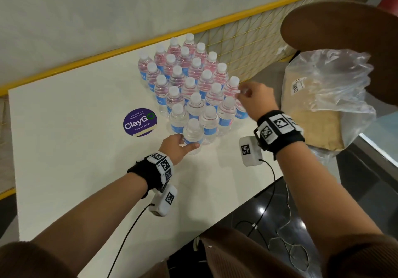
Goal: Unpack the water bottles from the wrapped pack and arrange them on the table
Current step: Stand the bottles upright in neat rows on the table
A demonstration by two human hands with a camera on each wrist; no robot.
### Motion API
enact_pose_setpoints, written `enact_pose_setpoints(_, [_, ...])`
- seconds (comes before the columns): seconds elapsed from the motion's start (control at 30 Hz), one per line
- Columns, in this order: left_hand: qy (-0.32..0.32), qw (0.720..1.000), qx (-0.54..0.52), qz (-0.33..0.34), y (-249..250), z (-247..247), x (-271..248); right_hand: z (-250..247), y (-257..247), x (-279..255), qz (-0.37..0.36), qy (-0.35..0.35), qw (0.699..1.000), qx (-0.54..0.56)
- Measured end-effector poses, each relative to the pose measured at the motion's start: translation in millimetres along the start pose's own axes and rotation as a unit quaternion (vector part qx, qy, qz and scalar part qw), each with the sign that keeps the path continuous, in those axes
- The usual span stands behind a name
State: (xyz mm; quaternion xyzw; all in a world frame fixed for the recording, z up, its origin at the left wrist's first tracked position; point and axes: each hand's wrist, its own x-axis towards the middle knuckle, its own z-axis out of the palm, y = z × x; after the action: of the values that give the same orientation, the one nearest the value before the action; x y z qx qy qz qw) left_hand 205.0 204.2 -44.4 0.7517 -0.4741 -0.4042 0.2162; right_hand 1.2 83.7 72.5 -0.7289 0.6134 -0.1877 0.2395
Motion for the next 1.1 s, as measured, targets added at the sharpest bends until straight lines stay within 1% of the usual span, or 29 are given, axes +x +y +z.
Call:
enact_pose_setpoints(0.03, [0.002,1.0,0.003,0.001,0,0,0,-5,7,4,0.009,0.006,1.0,-0.007])
enact_pose_setpoints(0.2, [0.002,1.0,0.016,0.003,3,1,3,-7,24,8,0.04,-0.053,0.998,-0.006])
enact_pose_setpoints(0.23, [0.003,1.0,0.015,0.003,3,1,3,-4,26,9,0.048,-0.052,0.997,-0.003])
enact_pose_setpoints(0.3, [0.0,1.0,0.016,0.004,2,0,4,-2,31,11,0.081,-0.004,0.997,0.008])
enact_pose_setpoints(0.33, [-0.001,1.0,0.017,0.005,2,0,3,-1,34,12,0.111,0.025,0.993,0.027])
enact_pose_setpoints(0.37, [-0.002,1.0,0.016,0.006,1,0,3,-2,37,13,0.142,0.039,0.988,0.048])
enact_pose_setpoints(0.4, [-0.001,1.0,0.014,0.008,1,0,2,-2,40,14,0.161,0.039,0.984,0.063])
enact_pose_setpoints(0.43, [0.002,1.0,0.011,0.01,1,1,2,-1,43,14,0.165,0.04,0.983,0.07])
enact_pose_setpoints(0.47, [0.004,1.0,0.01,0.011,1,1,1,-1,43,13,0.151,0.055,0.984,0.07])
enact_pose_setpoints(0.53, [0.006,1.0,0.006,0.013,2,2,1,-1,37,10,0.088,0.094,0.99,0.065])
enact_pose_setpoints(0.57, [0.007,1.0,0.003,0.013,2,2,1,-1,29,8,0.051,0.085,0.993,0.063])
enact_pose_setpoints(0.6, [0.007,1.0,0.003,0.012,2,1,0,0,19,6,0.019,0.049,0.997,0.054])
enact_pose_setpoints(0.63, [0.007,1.0,0.004,0.01,3,1,0,1,11,6,-0.001,-0.001,0.999,0.036])
enact_pose_setpoints(0.7, [0.006,1.0,0.009,0.01,4,1,0,6,-2,10,-0.022,-0.089,0.996,-0.025])
enact_pose_setpoints(0.73, [0.007,1.0,0.009,0.011,5,2,0,7,-6,13,-0.029,-0.113,0.992,-0.054])
enact_pose_setpoints(0.93, [0.007,1.0,-0.002,0.004,4,2,-2,-1,-11,23,-0.062,-0.173,0.967,-0.174])
enact_pose_setpoints(1.1, [0.006,1.0,-0.002,-0.001,4,2,-2,-7,-13,21,-0.099,-0.198,0.954,-0.203])
